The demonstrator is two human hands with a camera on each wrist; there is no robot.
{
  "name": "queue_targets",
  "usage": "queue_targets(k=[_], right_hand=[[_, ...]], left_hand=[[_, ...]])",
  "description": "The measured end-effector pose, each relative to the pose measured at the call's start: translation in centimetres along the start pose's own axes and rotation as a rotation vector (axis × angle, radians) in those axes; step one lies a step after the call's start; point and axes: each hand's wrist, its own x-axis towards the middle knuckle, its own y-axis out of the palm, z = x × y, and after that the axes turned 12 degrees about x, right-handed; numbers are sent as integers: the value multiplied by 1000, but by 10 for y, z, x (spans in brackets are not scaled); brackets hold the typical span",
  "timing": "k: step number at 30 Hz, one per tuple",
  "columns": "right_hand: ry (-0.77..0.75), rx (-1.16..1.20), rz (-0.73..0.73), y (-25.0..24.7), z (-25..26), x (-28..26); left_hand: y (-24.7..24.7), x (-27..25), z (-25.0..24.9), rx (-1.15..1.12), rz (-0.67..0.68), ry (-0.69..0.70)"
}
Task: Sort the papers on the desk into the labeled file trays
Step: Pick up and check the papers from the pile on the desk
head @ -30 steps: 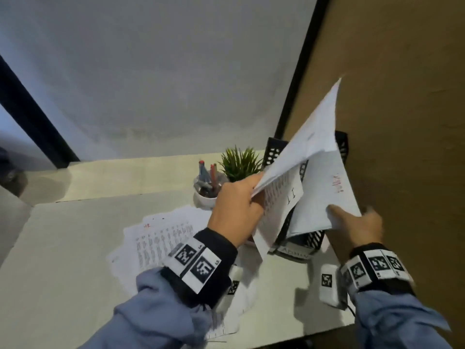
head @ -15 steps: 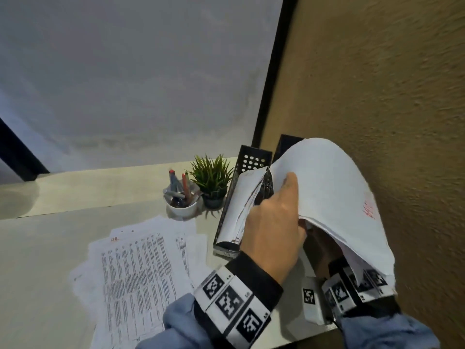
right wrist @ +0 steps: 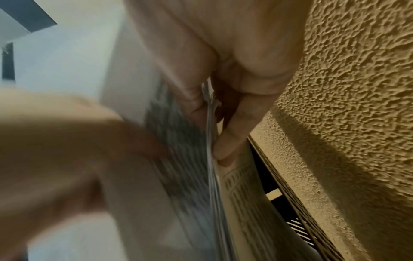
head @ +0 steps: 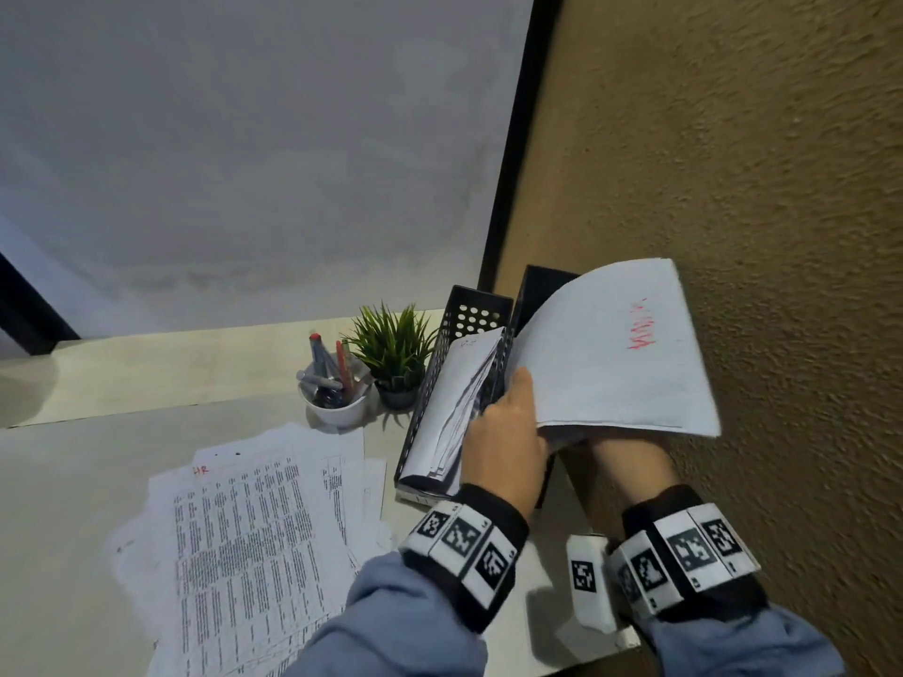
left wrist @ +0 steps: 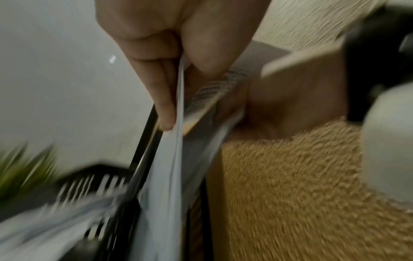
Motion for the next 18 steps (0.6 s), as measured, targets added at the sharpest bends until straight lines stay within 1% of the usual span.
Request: queue_targets(k=[1, 2, 3, 5, 7, 8, 10, 11, 13, 15, 17, 18], right_hand=[[14, -19, 29, 1, 3, 0], [-43, 15, 22, 3, 4, 0], [-133, 99, 10, 4, 7, 1], [-255, 69, -55, 7, 12, 1], [-331, -42, -97, 11, 11, -1], [-334, -101, -117, 13, 8, -3], [-261, -208, -120, 20, -3, -4], [-204, -239, -96, 24, -10, -4], [-142, -271, -65, 30, -22, -2], [-144, -270, -82, 32, -26, -1], [-158, -258, -93, 33, -27, -1], [-157, -252, -85, 35, -26, -1]], left_hand=[[9, 4, 5, -50, 35, -46], [20, 10, 11, -96, 32, -75], [28, 12, 14, -113, 55, -87], [47, 17, 18, -180, 113, -59], [58, 20, 22, -251, 205, -23], [65, 24, 25, -237, 271, -19], [74, 29, 30, -158, 389, -16], [74, 30, 32, -119, 429, -11], [76, 33, 36, -66, 475, 6], [72, 33, 40, -82, 494, 30], [66, 29, 46, -112, 448, 81], [62, 25, 49, -135, 401, 113]])
